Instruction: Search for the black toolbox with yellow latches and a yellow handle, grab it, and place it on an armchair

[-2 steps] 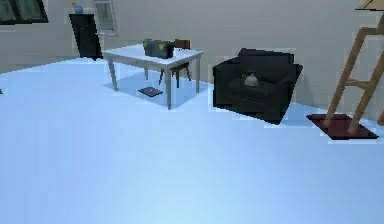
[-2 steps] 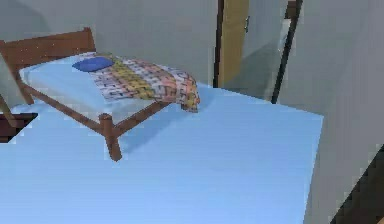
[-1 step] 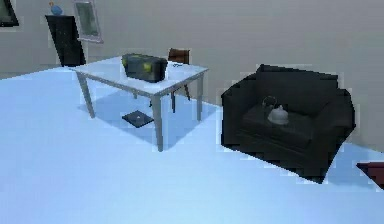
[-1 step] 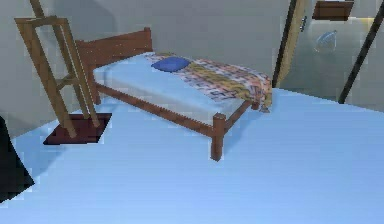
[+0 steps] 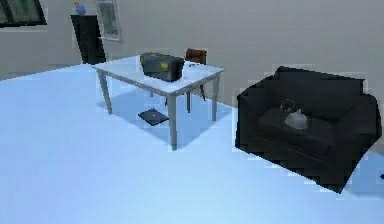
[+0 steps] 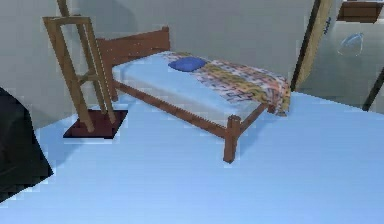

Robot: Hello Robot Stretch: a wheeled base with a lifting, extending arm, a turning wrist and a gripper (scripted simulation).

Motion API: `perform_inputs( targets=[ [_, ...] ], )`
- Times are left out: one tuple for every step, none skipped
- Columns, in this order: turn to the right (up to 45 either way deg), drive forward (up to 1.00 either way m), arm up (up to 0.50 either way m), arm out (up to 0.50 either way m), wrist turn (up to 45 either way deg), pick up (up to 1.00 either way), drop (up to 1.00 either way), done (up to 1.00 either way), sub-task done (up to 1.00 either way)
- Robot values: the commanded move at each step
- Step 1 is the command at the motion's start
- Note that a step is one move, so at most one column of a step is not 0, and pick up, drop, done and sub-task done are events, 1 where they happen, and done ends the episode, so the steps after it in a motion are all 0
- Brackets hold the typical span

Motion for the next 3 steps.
perform_inputs(
  targets=[
    [0.0, 1.00, 0.00, 0.00, 0.0, 0.00, 0.00, 0.00, 0.00],
    [24.0, 0.00, 0.00, 0.00, 0.0, 0.00, 0.00, 0.00, 0.00],
    [0.0, 0.05, 0.00, 0.00, 0.0, 0.00, 0.00, 0.00, 0.00]
  ],
)
